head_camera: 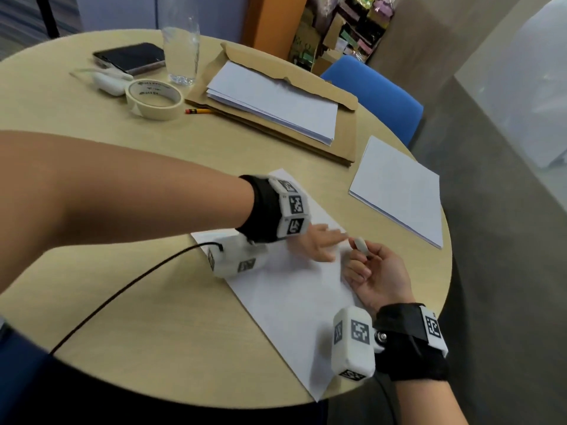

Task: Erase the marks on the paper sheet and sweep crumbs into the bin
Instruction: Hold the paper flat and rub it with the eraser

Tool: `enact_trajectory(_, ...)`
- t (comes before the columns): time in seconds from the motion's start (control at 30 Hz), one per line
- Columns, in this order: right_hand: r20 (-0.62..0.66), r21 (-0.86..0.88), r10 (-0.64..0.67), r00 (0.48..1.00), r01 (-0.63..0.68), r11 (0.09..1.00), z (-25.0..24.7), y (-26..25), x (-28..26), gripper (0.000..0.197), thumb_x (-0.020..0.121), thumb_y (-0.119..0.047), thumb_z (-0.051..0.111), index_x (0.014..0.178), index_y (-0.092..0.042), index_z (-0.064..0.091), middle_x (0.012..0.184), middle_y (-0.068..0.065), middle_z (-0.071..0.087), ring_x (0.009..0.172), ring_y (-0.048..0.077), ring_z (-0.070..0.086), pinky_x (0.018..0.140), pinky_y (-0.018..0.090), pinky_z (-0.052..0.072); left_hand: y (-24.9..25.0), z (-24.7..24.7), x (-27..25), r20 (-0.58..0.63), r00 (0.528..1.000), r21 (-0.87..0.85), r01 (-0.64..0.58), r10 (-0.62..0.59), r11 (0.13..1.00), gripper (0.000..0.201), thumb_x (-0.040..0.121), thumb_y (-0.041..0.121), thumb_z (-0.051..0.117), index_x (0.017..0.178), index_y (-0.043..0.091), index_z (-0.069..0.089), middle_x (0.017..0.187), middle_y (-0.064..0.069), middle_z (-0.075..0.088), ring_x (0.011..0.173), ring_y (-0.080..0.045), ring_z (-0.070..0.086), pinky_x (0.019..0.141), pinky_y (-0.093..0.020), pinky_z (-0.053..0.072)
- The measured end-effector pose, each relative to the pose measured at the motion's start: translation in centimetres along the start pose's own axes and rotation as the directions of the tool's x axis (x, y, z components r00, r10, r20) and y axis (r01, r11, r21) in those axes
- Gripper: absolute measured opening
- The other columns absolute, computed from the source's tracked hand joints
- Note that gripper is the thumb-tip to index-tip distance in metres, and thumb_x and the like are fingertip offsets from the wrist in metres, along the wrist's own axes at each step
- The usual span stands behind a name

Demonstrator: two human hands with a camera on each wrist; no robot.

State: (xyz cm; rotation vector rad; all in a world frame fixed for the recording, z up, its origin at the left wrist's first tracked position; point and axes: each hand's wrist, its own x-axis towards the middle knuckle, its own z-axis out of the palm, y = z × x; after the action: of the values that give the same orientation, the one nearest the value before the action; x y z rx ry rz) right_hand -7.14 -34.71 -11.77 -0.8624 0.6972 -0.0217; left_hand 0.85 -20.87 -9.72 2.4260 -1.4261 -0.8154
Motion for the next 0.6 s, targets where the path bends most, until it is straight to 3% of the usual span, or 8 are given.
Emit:
enact_trajectory(0.07, -0.019, -0.008, -0.016, 1.000, 0.016, 1.000, 0.0, 0.0, -0.2, 0.014, 0.070, -0.016, 0.044, 0.077, -0.007, 0.052, 0.044, -0.004, 0.035, 0.028, 0.007, 0.025, 0.034, 0.017, 0.017, -3.8, -1.0, 0.2, -0.015, 0.981, 0.126, 0.192, -0.192, 0.973, 0.064, 0.099, 0.040, 0.037, 0.151, 0.012, 0.012, 0.159, -0.011, 0.007, 0.146, -0.028, 0.009, 0.116, -0.040, 0.006)
enact_trajectory(0.13, -0.046, 0.000, -0.037, 0.998, 0.037, 0.999, 0.0, 0.2, -0.2, 0.016, 0.082, -0.014, 0.039, 0.078, -0.008, 0.053, 0.043, -0.004, 0.037, 0.028, 0.007, 0.027, 0.034, 0.017, 0.020, -6.7, -2.7, -0.3, -0.128, 0.914, 0.361, 0.405, -0.386, 0.840, 0.075, 0.093, 0.059, 0.028, 0.151, 0.013, 0.013, 0.159, -0.011, 0.010, 0.145, -0.030, 0.015, 0.117, -0.051, 0.012)
enact_trajectory(0.17, -0.062, 0.004, -0.043, 0.997, 0.043, 0.999, 0.1, 0.2, -0.1, 0.021, 0.088, -0.015, 0.036, 0.078, -0.008, 0.053, 0.044, -0.003, 0.038, 0.029, 0.007, 0.028, 0.034, 0.017, 0.021, -7.1, -3.3, -0.9, -0.141, 0.900, 0.437, 0.431, -0.413, 0.790, 0.078, 0.092, 0.062, 0.025, 0.150, 0.011, 0.015, 0.158, -0.012, 0.011, 0.145, -0.030, 0.015, 0.116, -0.051, 0.014)
enact_trajectory(0.2, -0.078, 0.010, -0.048, 0.996, 0.049, 0.999, 0.4, 0.3, 0.0, 0.023, 0.091, -0.016, 0.036, 0.079, -0.008, 0.053, 0.044, -0.003, 0.040, 0.029, 0.008, 0.031, 0.034, 0.016, 0.024, -6.6, -3.6, -1.7, -0.104, 0.909, 0.478, 0.402, -0.404, 0.781, 0.076, 0.094, 0.060, 0.024, 0.150, 0.010, 0.014, 0.159, -0.012, 0.006, 0.146, -0.029, 0.011, 0.117, -0.048, 0.013)
enact_trajectory(0.3, -0.130, -0.011, -0.061, 0.990, 0.060, 0.998, 1.7, 0.8, 0.2, 0.022, 0.093, -0.016, 0.042, 0.075, -0.008, 0.053, 0.050, 0.001, 0.046, 0.035, 0.009, 0.041, 0.034, 0.013, 0.035, -4.6, -2.9, -3.3, 0.115, 0.970, 0.363, 0.158, -0.213, 0.918, 0.080, 0.092, 0.055, 0.039, 0.151, 0.022, -0.003, 0.158, -0.003, -0.018, 0.147, -0.022, -0.011, 0.118, -0.045, 0.003)
enact_trajectory(0.43, -0.092, -0.257, -0.078, 0.993, 0.052, 0.965, 4.0, 1.2, 0.4, 0.016, 0.092, -0.010, 0.048, 0.077, -0.008, 0.050, 0.064, 0.005, 0.047, 0.045, 0.012, 0.047, 0.037, 0.015, 0.041, -4.4, -1.0, -4.3, 0.266, 0.952, 0.343, 0.054, -0.152, 0.938, 0.114, 0.077, 0.055, 0.066, 0.148, 0.024, -0.017, 0.156, 0.001, -0.026, 0.145, -0.018, -0.017, 0.119, -0.047, -0.002)
enact_trajectory(0.5, 0.005, -0.529, -0.061, 0.998, 0.054, 0.847, 4.9, 1.1, 0.1, 0.011, 0.091, -0.007, 0.049, 0.080, -0.009, 0.050, 0.065, 0.008, 0.050, 0.037, 0.011, 0.048, 0.036, 0.015, 0.037, -4.8, -0.8, -4.3, 0.241, 0.962, 0.333, 0.040, -0.126, 0.942, 0.120, 0.073, 0.052, 0.071, 0.148, 0.020, -0.018, 0.156, 0.001, -0.025, 0.146, -0.017, -0.017, 0.118, -0.046, -0.002)
enact_trajectory(0.6, 0.092, -0.847, -0.040, 0.995, 0.100, 0.522, 5.7, 0.7, -0.7, 0.009, 0.086, -0.005, 0.056, 0.080, -0.009, 0.050, 0.062, 0.010, 0.054, 0.035, 0.012, 0.045, 0.035, 0.016, 0.032, -5.1, -1.2, -4.5, 0.220, 0.970, 0.301, 0.031, -0.101, 0.953, 0.122, 0.072, 0.050, 0.072, 0.149, 0.020, -0.017, 0.157, 0.002, -0.023, 0.146, -0.016, -0.016, 0.118, -0.044, -0.003)
